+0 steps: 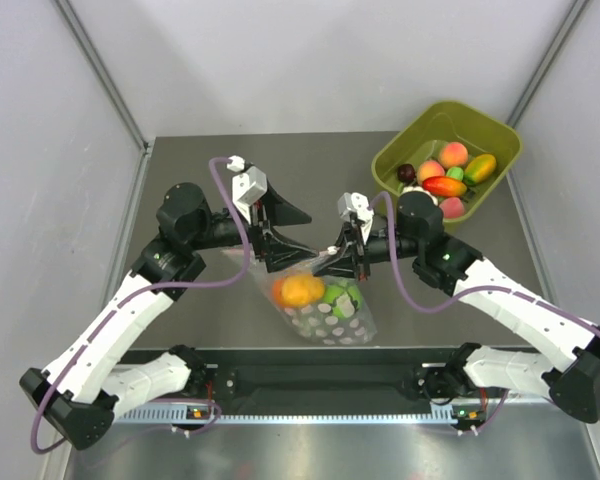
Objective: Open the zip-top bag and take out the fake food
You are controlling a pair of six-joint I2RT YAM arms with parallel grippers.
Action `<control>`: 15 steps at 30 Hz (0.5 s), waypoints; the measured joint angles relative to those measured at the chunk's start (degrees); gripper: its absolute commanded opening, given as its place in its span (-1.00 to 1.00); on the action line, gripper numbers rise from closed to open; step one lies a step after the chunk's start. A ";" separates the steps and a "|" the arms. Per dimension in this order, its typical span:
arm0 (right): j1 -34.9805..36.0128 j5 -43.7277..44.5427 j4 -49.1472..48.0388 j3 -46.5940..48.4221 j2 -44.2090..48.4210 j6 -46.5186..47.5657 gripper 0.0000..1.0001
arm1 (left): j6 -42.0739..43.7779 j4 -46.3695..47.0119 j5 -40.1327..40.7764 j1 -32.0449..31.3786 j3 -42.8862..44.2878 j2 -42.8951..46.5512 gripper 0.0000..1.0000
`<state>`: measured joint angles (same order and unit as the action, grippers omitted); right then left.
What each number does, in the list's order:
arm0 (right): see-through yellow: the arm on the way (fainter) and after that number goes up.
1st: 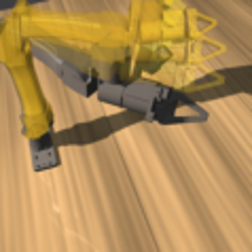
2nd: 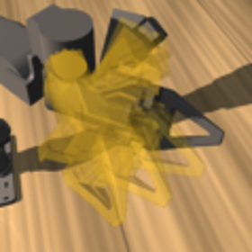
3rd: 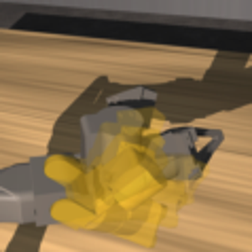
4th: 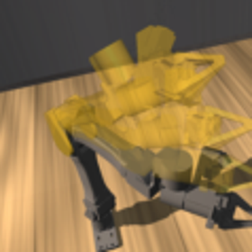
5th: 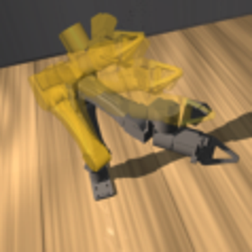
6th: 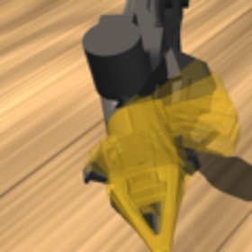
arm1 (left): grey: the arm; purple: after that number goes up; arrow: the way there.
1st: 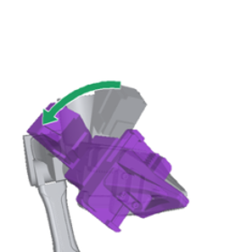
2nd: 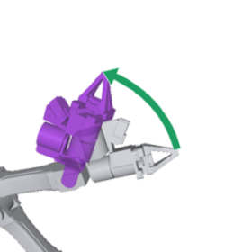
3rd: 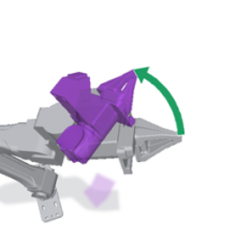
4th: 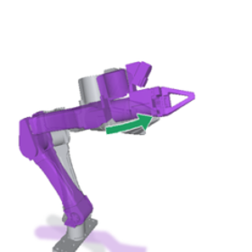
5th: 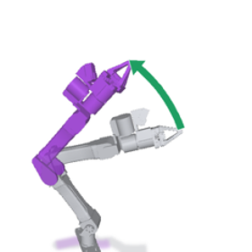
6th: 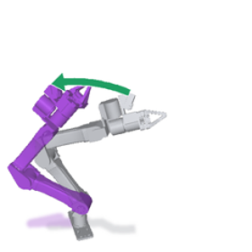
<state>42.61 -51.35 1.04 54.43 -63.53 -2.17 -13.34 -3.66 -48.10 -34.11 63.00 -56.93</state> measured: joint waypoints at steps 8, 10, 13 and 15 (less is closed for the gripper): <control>-0.74 -7.41 -1.77 0.09 -3.13 -4.61 -1.00 | 3.32 0.48 0.61 -1.70 0.00 -0.04 0.33; -1.01 -7.50 -2.01 0.09 -3.58 -5.53 -1.00 | 4.79 -0.11 2.60 -3.23 0.00 -0.04 0.31; -1.68 -7.52 -3.02 0.09 -3.67 -6.99 -1.00 | 7.45 -2.08 5.22 -5.92 0.00 -0.17 0.29; -2.23 -7.65 -4.20 0.09 -3.72 -8.07 -1.00 | 9.09 -3.74 6.23 -7.15 0.00 -0.66 0.28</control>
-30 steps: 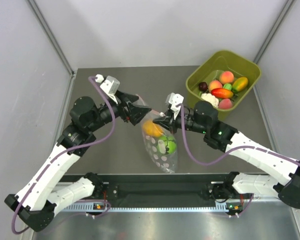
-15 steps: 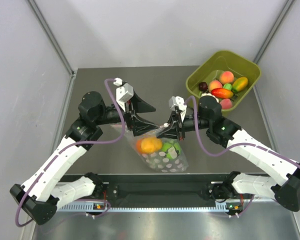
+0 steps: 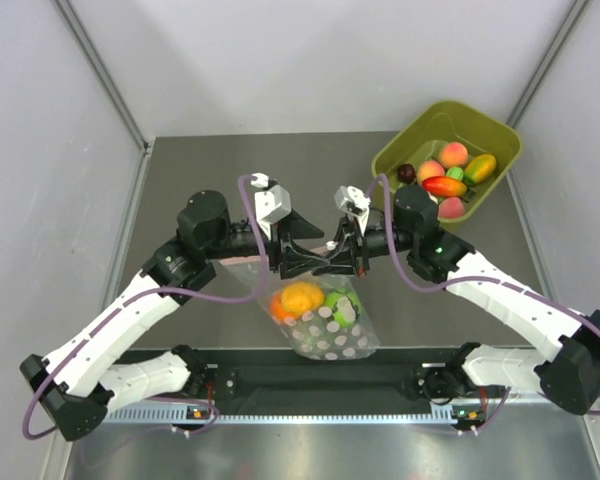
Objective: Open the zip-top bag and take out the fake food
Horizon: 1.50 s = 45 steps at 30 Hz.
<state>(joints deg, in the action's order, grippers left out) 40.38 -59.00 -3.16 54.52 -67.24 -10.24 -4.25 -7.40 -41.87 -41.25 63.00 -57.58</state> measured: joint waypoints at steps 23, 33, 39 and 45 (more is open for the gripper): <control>-0.81 -2.67 -4.92 -0.09 -1.79 -2.45 -1.00 | 1.20 -1.16 3.19 -0.52 0.00 -3.65 0.13; -0.81 -3.26 -4.96 -0.09 -1.79 -2.43 -0.99 | -0.35 2.03 2.73 -0.39 0.00 -2.69 0.03; -0.81 -3.39 -4.94 -0.09 -1.79 -2.40 -1.00 | -1.33 3.10 1.55 -0.24 0.00 -2.71 0.01; -0.81 -3.72 -4.94 -0.09 -1.79 -2.40 -1.00 | -1.92 4.26 0.70 -0.13 0.00 -2.95 -0.01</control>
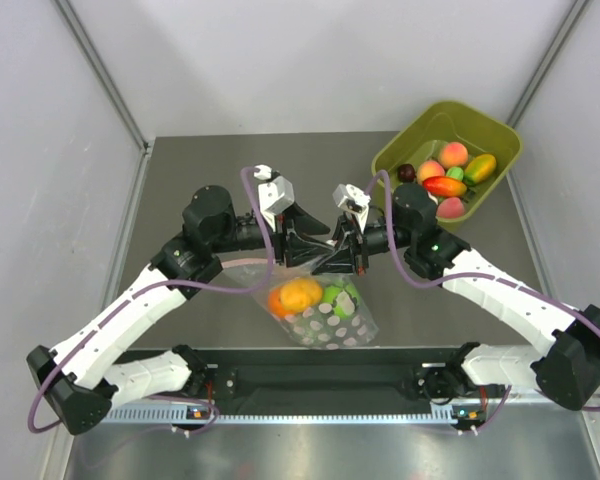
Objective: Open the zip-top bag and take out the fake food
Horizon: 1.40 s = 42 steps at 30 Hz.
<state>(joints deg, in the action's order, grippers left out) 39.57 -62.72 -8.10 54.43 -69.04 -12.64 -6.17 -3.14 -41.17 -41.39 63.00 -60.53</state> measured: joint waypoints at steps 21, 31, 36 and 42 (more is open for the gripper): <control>-0.07 0.50 1.07 -0.28 0.39 0.63 -1.00 | -0.44 0.11 -3.04 0.17 0.00 -1.77 -0.89; -3.63 4.61 2.60 -3.45 6.86 0.96 -1.00 | 2.12 -2.40 -4.52 1.03 0.11 -1.77 -0.95; -5.49 5.11 2.73 -3.50 8.59 0.83 -1.00 | 3.58 -4.83 -4.70 1.33 1.16 -1.73 -0.97; -8.02 5.75 2.51 -5.11 9.77 -0.04 -1.00 | 6.29 -8.50 -3.61 1.57 1.40 -1.60 -1.00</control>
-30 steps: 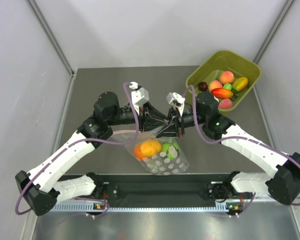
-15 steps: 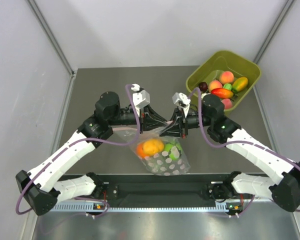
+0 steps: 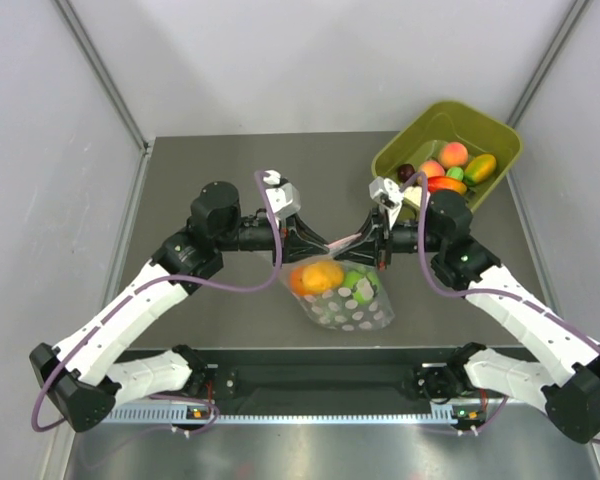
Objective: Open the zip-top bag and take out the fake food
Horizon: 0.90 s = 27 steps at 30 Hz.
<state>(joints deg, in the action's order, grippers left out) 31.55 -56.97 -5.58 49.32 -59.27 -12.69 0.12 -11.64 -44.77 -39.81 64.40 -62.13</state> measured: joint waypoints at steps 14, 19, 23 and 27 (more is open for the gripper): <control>-7.30 0.55 -1.64 -1.03 3.82 -3.34 -1.00 | 4.11 -5.33 6.60 0.04 0.00 4.02 -1.00; -9.51 0.76 -3.10 -1.07 3.74 -4.90 -1.00 | 4.63 -7.69 8.92 0.07 -0.31 6.99 -1.00; -10.64 1.51 -5.11 -1.07 2.67 -6.45 -1.00 | 4.63 -8.68 9.77 0.09 -1.49 8.96 -1.00; -11.17 3.02 -6.99 -1.05 -0.22 -7.61 -1.00 | 4.61 -9.70 10.84 0.20 -3.37 11.15 -1.00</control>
<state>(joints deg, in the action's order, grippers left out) 20.38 -53.95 -12.58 48.27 -59.48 -20.29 4.73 -21.34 -33.93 -39.62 61.04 -50.98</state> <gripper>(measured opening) 0.006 0.153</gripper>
